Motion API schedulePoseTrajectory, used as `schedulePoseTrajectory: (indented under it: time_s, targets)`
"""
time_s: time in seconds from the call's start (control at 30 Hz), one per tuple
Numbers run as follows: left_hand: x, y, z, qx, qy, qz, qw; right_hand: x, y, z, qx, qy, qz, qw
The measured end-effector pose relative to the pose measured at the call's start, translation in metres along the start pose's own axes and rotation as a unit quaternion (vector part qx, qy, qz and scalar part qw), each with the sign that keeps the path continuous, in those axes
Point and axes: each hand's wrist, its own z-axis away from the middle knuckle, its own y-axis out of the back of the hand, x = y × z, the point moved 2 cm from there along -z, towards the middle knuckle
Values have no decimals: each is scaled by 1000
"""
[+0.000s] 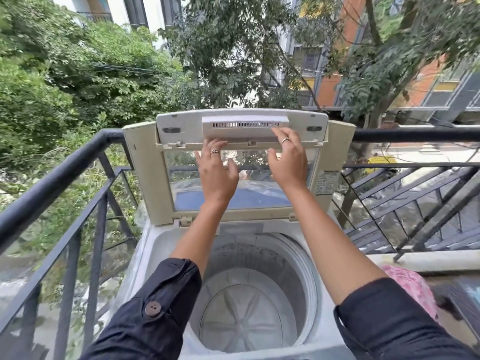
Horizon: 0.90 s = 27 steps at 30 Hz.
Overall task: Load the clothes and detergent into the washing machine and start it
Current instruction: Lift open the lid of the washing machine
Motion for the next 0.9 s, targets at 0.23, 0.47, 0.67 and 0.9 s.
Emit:
schedulePoseTrajectory:
  time_s: [0.23,0.47,0.67,0.9]
  targets:
    - [-4,8,19,10,24,6,1000,0,8,15,-31,-2,-31,999]
    - [-5,7,41,-4,44,14,999,4,16,34,-68,-21,-34,997]
    - [-9,-6,83,-40,90,18,995,30,24,72,-75,-72,-24,994]
    - [-5,-28,135,-91,115,34,989,73,35,129,-109,-143,-21,983]
